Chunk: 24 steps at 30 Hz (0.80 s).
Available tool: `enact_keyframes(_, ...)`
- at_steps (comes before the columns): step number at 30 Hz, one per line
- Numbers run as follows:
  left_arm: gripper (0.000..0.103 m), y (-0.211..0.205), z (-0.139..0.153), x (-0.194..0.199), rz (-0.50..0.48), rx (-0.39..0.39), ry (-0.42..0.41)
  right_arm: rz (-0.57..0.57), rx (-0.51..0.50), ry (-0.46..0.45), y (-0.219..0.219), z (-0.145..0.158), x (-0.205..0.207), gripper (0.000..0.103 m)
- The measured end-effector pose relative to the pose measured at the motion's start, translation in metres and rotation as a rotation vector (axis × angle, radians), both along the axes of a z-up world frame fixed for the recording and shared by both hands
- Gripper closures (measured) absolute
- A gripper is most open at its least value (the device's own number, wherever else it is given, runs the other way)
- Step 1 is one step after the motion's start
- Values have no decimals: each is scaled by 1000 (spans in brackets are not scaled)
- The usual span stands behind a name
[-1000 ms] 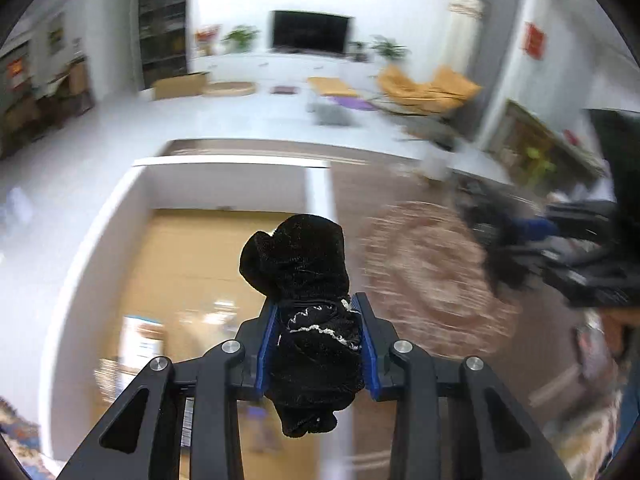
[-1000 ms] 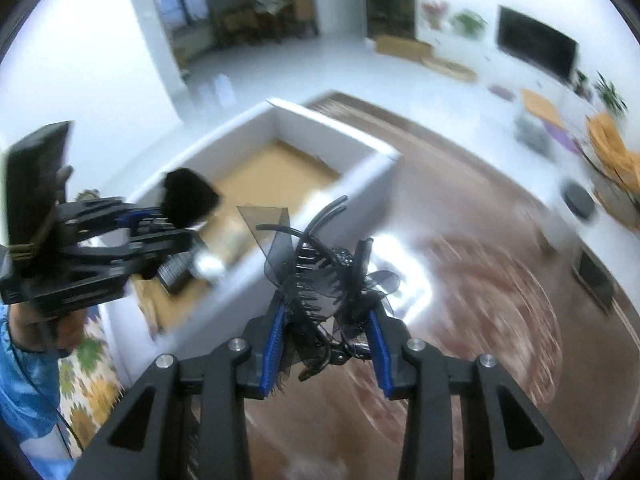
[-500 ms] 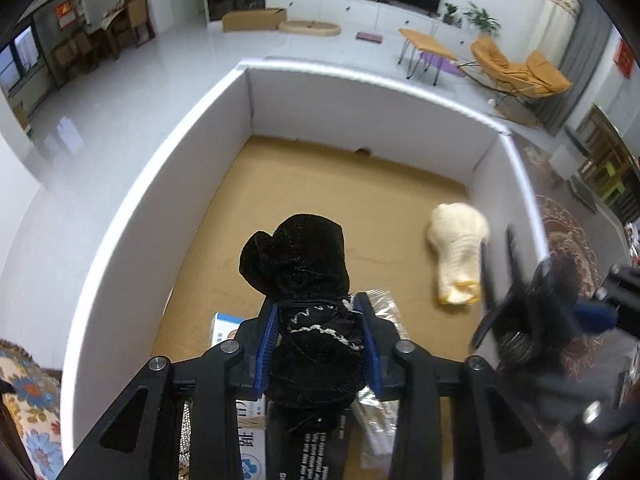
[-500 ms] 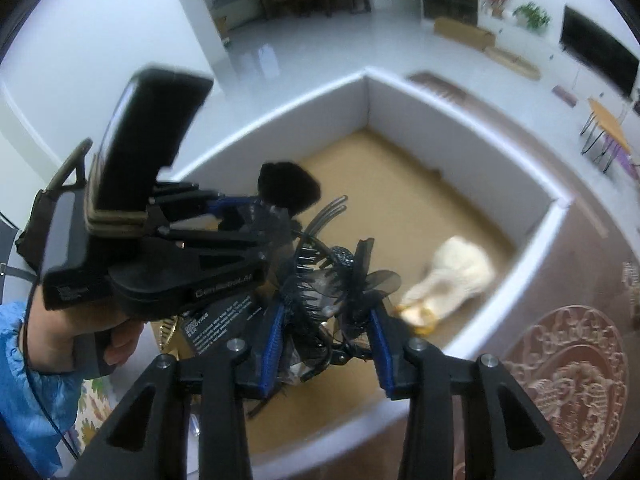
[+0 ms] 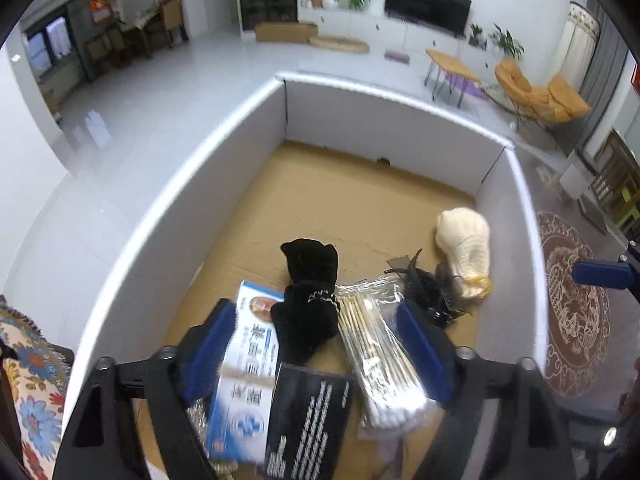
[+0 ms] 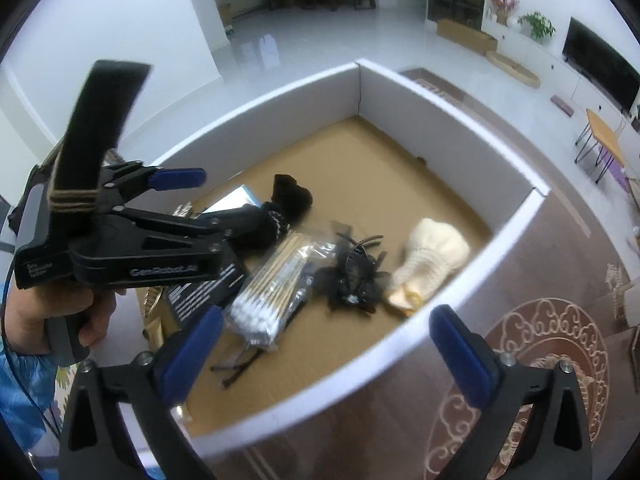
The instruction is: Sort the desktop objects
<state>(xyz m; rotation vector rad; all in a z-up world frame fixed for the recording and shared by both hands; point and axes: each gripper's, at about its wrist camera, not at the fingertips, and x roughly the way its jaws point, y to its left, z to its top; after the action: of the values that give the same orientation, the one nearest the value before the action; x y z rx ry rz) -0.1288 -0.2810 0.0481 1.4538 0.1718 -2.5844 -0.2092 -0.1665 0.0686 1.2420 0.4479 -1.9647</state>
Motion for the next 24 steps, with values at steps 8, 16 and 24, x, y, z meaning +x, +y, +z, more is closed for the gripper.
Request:
enact_keyframes(8, 3, 29, 9, 45, 77, -20, 63, 7, 27, 31, 27, 3, 32, 0)
enact_keyframes(16, 3, 30, 35, 71, 160, -118, 111, 1, 14, 50, 33, 8, 32, 0)
enact_keyframes(24, 3, 32, 41, 82, 222, -161, 99, 12, 9, 42, 21, 3, 30, 0)
